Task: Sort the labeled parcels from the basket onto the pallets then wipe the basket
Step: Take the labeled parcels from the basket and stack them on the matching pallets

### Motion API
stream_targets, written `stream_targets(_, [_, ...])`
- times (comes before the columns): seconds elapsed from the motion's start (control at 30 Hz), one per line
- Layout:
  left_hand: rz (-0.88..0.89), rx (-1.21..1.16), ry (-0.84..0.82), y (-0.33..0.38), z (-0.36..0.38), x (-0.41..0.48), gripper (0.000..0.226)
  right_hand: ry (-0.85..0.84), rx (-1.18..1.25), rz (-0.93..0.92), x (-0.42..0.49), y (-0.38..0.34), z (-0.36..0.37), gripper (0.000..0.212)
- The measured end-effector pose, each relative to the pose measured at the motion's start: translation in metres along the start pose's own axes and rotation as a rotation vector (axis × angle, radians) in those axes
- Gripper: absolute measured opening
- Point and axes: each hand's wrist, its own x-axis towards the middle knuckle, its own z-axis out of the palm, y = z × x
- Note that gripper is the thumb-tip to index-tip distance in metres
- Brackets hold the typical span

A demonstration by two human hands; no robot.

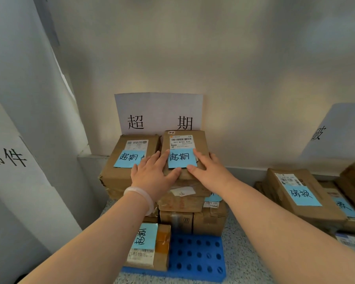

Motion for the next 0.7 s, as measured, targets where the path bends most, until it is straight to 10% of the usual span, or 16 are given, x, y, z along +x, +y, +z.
stream_targets(0.7, [0.476,0.166,0.073,0.066,0.009,-0.091,0.083,0.216,-0.420,0.016,-0.166,0.050,0.004,0.091])
